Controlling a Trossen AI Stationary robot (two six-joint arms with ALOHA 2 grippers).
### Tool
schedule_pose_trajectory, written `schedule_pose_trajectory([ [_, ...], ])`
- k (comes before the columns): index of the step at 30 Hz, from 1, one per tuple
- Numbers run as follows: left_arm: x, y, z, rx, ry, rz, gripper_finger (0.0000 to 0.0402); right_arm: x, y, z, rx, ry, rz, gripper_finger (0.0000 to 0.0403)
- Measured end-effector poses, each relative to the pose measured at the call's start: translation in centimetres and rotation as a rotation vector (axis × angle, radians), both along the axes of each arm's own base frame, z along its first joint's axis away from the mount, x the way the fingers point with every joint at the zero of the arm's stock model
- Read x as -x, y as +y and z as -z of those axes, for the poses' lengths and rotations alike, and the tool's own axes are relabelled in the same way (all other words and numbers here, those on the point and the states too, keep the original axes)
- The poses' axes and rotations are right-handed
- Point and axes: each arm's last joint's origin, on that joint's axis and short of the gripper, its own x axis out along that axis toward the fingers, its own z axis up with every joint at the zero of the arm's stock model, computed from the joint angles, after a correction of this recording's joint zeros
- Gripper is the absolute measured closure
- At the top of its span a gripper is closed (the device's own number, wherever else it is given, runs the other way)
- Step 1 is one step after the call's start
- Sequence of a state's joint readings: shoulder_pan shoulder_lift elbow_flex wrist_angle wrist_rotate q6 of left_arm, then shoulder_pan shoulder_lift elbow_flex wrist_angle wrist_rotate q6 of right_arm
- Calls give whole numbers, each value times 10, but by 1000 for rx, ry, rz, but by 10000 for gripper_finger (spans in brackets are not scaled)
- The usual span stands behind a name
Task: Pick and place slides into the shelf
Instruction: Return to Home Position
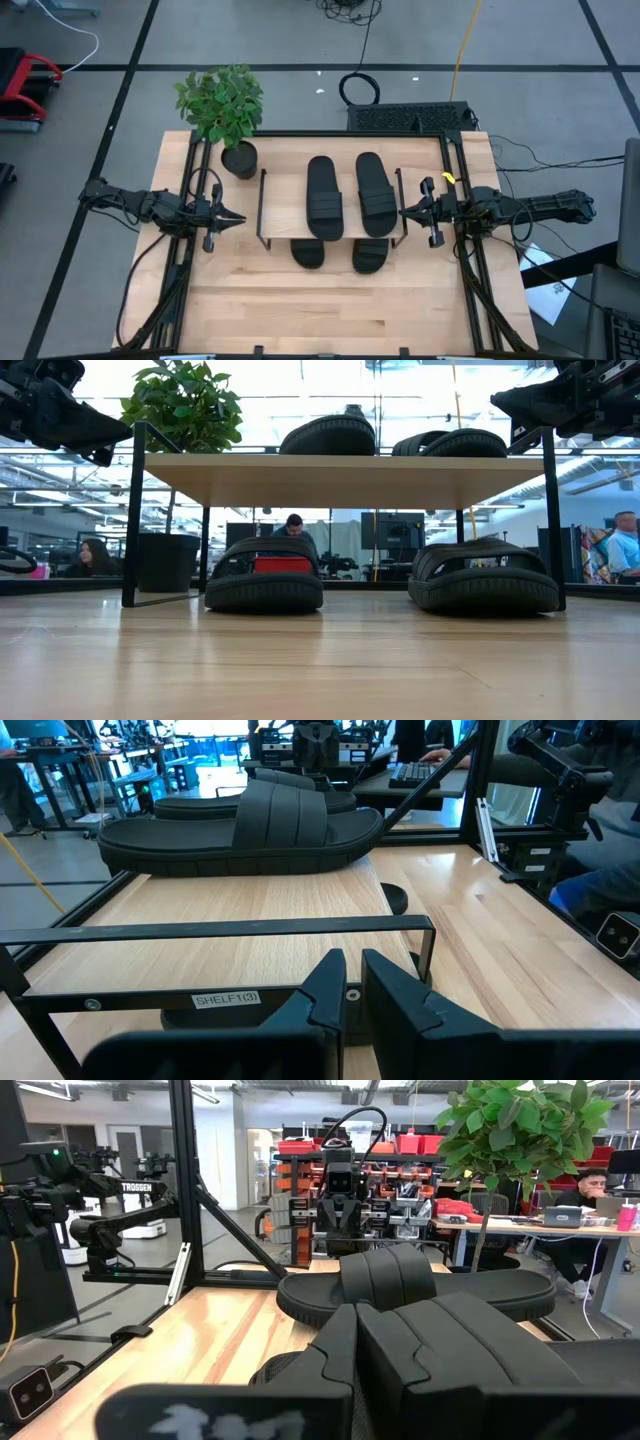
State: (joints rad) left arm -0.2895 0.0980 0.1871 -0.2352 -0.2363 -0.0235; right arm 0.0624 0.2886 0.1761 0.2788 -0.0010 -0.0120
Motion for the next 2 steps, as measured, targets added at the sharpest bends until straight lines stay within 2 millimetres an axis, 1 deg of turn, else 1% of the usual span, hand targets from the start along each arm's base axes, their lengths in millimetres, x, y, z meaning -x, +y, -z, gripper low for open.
schedule_pose_trajectory([
  [2,0,0,0,0,0,0,366,0,0,0,0,0,0,403],
])
